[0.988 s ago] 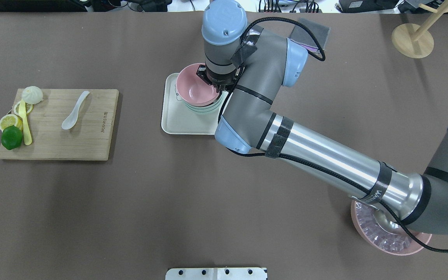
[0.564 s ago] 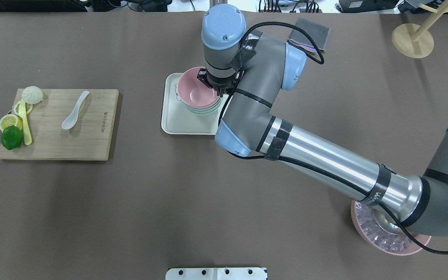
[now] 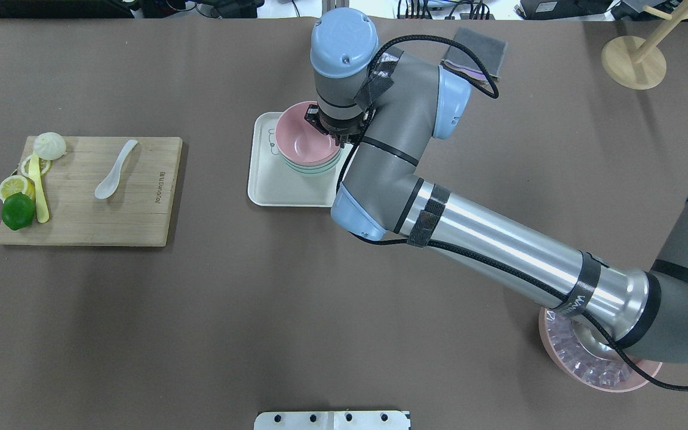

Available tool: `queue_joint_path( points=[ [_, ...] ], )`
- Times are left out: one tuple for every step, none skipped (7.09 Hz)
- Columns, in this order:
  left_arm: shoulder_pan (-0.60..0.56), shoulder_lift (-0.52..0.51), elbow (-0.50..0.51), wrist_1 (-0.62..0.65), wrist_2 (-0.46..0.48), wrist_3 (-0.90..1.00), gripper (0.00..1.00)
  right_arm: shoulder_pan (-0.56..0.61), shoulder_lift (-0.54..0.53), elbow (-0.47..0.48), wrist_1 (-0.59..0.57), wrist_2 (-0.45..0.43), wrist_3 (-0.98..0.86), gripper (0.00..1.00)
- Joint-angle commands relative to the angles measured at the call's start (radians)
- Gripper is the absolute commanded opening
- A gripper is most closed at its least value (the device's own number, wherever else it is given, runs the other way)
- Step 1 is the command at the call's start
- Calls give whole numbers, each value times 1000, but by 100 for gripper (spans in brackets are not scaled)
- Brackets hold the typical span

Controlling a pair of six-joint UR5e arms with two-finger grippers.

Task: Stack pink bowl on green and place spoon
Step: 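Lower the pink bowl onto the green bowl stack and open the right gripper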

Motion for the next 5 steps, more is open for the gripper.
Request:
queue_joint_path(
  points=[
    [0,0,0,0,0,0,98,-1,0,-3,0,-7,-1,0],
    [2,0,0,0,0,0,98,-1,1,-7,0,-7,-2,0],
    [0,0,0,0,0,0,98,-1,1,-7,0,-7,-4,0],
    [2,0,0,0,0,0,98,-3,1,-6,0,-7,-10,0],
    [2,0,0,0,0,0,98,-7,0,-6,5,-7,-19,0]
  ],
)
